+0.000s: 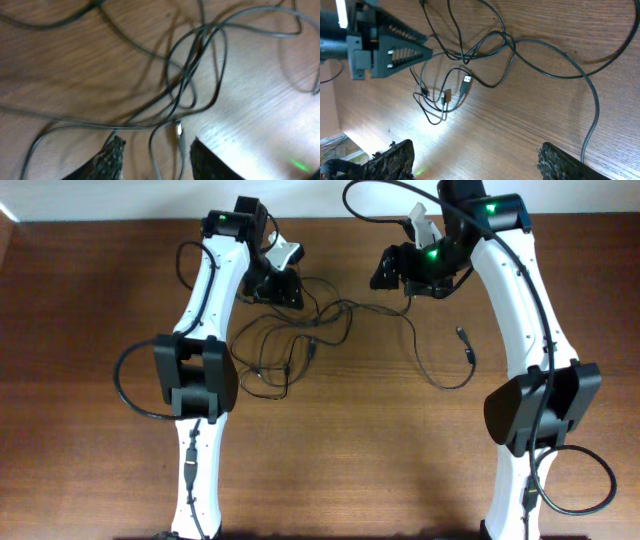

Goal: Untangle cables

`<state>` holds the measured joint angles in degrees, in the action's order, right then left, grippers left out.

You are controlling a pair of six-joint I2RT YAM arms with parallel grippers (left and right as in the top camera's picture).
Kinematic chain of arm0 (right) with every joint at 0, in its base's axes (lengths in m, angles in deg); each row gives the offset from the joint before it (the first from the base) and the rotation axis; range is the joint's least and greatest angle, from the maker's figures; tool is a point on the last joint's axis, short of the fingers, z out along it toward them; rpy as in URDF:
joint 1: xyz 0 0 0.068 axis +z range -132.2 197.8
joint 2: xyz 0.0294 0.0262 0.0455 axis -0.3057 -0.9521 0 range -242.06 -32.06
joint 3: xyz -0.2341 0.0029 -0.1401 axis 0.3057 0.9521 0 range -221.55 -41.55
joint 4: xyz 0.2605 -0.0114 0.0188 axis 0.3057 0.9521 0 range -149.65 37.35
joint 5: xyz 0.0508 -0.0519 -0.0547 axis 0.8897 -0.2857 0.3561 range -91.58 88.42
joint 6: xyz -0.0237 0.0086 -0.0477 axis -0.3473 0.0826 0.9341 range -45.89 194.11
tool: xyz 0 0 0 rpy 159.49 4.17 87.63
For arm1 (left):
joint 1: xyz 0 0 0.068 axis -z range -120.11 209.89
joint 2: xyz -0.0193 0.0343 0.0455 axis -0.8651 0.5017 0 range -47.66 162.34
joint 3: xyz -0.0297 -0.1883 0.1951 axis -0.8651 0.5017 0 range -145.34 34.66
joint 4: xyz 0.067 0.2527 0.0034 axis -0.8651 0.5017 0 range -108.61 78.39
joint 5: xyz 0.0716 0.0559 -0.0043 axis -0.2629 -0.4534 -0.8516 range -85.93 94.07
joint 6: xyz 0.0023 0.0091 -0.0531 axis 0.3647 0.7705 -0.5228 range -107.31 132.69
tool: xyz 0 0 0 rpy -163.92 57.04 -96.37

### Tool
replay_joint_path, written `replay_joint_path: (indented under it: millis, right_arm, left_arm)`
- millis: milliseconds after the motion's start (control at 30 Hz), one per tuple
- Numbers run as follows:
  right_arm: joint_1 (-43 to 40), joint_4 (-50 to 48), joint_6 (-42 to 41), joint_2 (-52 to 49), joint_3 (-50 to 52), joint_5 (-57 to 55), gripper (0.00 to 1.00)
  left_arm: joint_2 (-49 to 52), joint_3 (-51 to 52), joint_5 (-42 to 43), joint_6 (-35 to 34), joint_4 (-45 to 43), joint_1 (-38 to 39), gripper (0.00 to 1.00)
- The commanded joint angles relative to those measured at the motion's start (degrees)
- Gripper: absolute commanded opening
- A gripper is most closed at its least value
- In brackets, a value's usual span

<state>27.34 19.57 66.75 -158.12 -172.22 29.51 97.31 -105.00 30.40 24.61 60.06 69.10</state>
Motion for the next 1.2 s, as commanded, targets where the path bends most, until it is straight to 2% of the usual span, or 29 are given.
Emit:
replay_joint_path:
  millis: [0, 33, 200, 300, 333, 367, 467, 633, 867, 1033, 1167]
  right_arm:
    - [-0.2, 0.3, 0.0, 0.0, 0.0, -0.3, 0.81]
    - [-0.2, 0.5, 0.0, 0.0, 0.0, -0.3, 0.81]
    - [-0.2, 0.5, 0.0, 0.0, 0.0, -0.3, 0.81]
    - [-0.2, 0.5, 0.0, 0.0, 0.0, -0.3, 0.81]
    - [-0.2, 0.5, 0.0, 0.0, 0.0, -0.3, 0.81]
    - [-0.2, 0.5, 0.0, 0.0, 0.0, -0.3, 0.81]
    - [-0.2, 0.5, 0.0, 0.0, 0.0, -0.3, 0.81]
    - [-0.2, 0.5, 0.0, 0.0, 0.0, -0.3, 0.81]
    - [-0.2, 0.2, 0.9, 0.0, 0.0, 0.2, 0.81]
    - [-0.2, -0.9, 0.9, 0.0, 0.0, 3.5, 0.81]
    - [-0.1, -1.7, 0.9, 0.0, 0.0, 7.7, 0.81]
  left_arm:
    - [0.1, 4.9, 3.6, -9.3, -8.8, 2.4, 0.50]
    - [0.1, 6.3, 1.0, -13.2, -11.9, 3.3, 0.51]
    - [0.2, 8.7, -5.6, -18.7, -19.2, 6.5, 0.51]
    - [0.2, 8.7, -12.3, -20.2, -20.4, 7.9, 0.33]
    - [0.2, 8.7, -13.7, -21.0, -20.3, 8.0, 0.18]
    - [0.2, 8.7, -14.1, -21.4, -20.3, 7.9, 0.10]
    - [0.2, 8.7, -14.2, -21.4, -19.9, 7.9, 0.01]
    - [-2.6, 8.2, -11.9, -21.3, -17.5, 7.8, 0.00]
    - [-23.8, 4.5, -10.7, -17.7, -5.9, 6.5, 0.00]
    - [-35.0, 4.5, -8.0, -17.4, -6.1, 6.5, 0.00]
    - [-38.8, 4.5, -6.6, -17.4, -7.5, 6.5, 0.00]
